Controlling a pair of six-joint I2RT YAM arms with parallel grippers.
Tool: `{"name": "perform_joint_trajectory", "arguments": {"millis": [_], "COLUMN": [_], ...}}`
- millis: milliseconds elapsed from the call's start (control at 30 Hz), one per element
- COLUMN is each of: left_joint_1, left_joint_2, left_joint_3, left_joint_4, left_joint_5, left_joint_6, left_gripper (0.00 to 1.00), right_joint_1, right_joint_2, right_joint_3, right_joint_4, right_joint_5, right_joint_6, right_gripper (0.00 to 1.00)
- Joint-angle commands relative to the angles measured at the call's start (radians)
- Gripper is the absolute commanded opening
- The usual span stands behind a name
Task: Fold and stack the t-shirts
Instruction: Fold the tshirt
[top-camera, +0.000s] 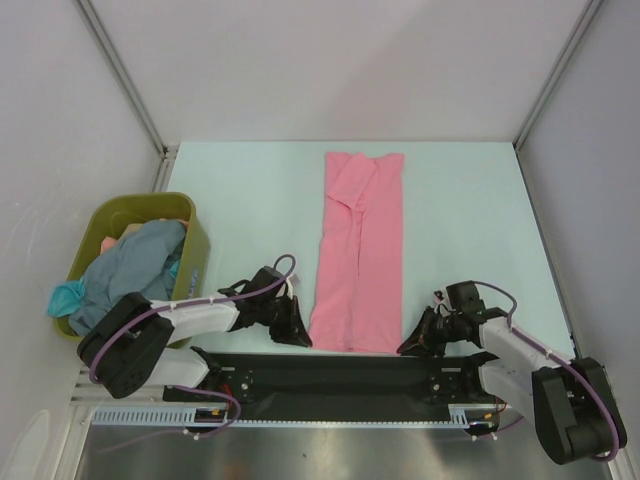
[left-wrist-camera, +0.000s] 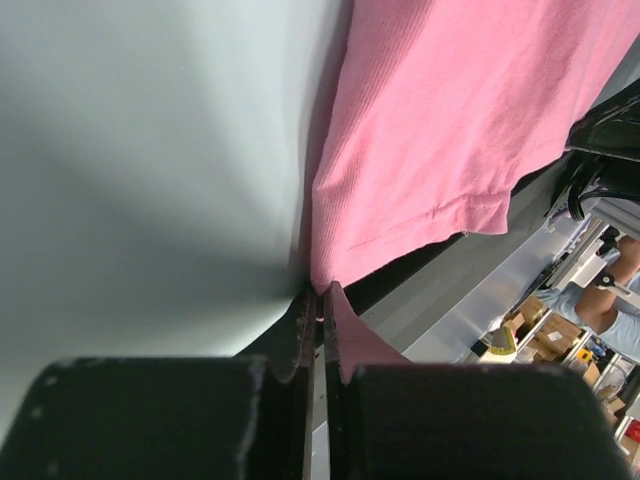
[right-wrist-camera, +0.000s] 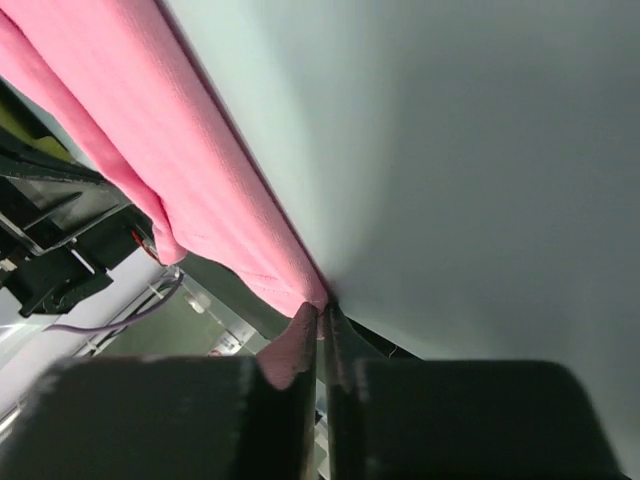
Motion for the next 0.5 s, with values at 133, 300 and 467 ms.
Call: {"name": "perform_joint_trajectory", "arguments": {"millis": [133,300,467], "left_joint_1": [-0.009,-0.009,-0.004], "left_joint_2": [-0.003,-0.08,-0.077], "left_joint_3": [-0.03,0.029,0.235], "left_joint_4": [-0.068,-0.117,-0.204], "left_joint_5": [-0.104,-0.106,-0.142], "left_joint_6": [0.021,-0.002,0.03], "left_gripper": [0.0,0.0,0.0], "right_joint_1": [-0.006,-0.008,-0.029], "right_joint_2": [-0.044,-0.099,-0.012], "right_joint_3": [-0.006,0.067,0.223], "right_joint_4": [-0.065,-0.09,-0.094], "right_joint_5": [0.085,0.085,0.084], "right_joint_6": [-0.034,-0.06,-0.092], "right_gripper": [0.0,0.0,0.0]}}
